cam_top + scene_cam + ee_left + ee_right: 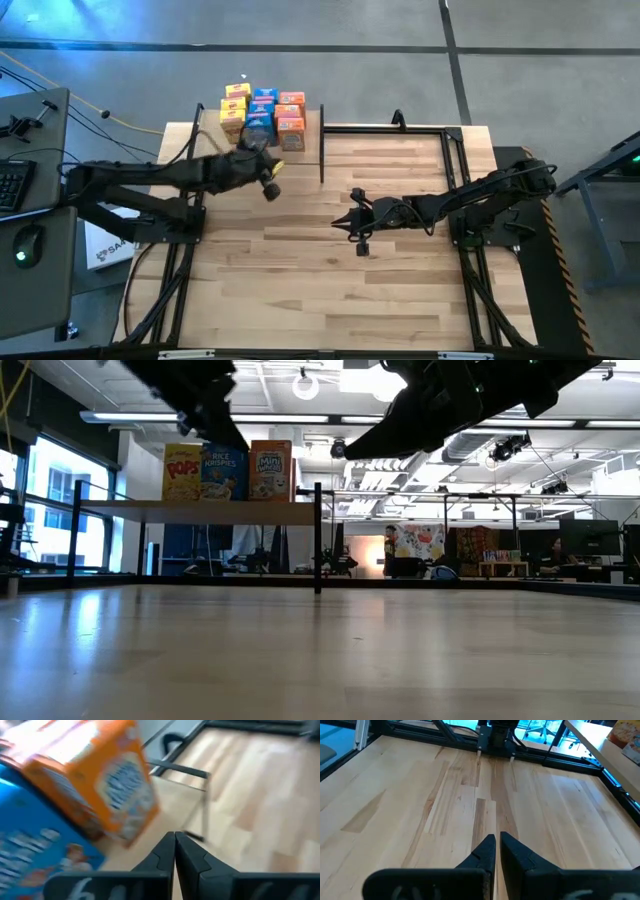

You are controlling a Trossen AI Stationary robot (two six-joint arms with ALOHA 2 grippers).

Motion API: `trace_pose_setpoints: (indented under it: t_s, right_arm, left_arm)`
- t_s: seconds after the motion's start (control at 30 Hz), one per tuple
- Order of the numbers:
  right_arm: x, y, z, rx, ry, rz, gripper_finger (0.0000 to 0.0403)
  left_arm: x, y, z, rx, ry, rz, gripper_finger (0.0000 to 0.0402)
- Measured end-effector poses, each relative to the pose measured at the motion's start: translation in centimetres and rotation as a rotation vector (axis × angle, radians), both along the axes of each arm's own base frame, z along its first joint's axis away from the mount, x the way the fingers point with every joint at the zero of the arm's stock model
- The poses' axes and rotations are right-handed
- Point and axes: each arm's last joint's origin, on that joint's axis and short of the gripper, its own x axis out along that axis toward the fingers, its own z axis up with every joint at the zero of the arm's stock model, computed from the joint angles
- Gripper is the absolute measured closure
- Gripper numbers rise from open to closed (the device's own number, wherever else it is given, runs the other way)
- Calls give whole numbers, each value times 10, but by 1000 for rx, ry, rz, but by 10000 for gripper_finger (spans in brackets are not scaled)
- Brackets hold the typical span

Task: Stack cereal on shelf
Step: Return to Home Position

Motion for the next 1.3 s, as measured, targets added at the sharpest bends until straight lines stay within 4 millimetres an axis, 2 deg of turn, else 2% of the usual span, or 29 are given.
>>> trace_pose_setpoints:
  t_s: [0.27,0.5,0.7,0.87,1.07,1.3]
  right_arm:
    - [1,-18,4,29,-15,-71,389]
    - [-11,-41,25,12,-55,-48,389]
    - [-23,-68,36,38,-55,-33,389]
    - [-34,-84,36,-42,-62,-51,389]
    - [-66,-100,22,0,-162,-97,389]
    - [-120,-97,10,-2,-267,-188,389]
  left_arm:
    - [-36,-17,-42,-10,-223,-234,399]
    - [-56,-19,-59,-10,-344,-448,399]
    - [-70,-15,-71,-8,-401,-511,399]
    - [-79,-10,-75,36,-431,-509,399]
    - [-91,-4,-86,61,-442,-451,399]
    - [-105,-4,-105,65,-485,-410,399]
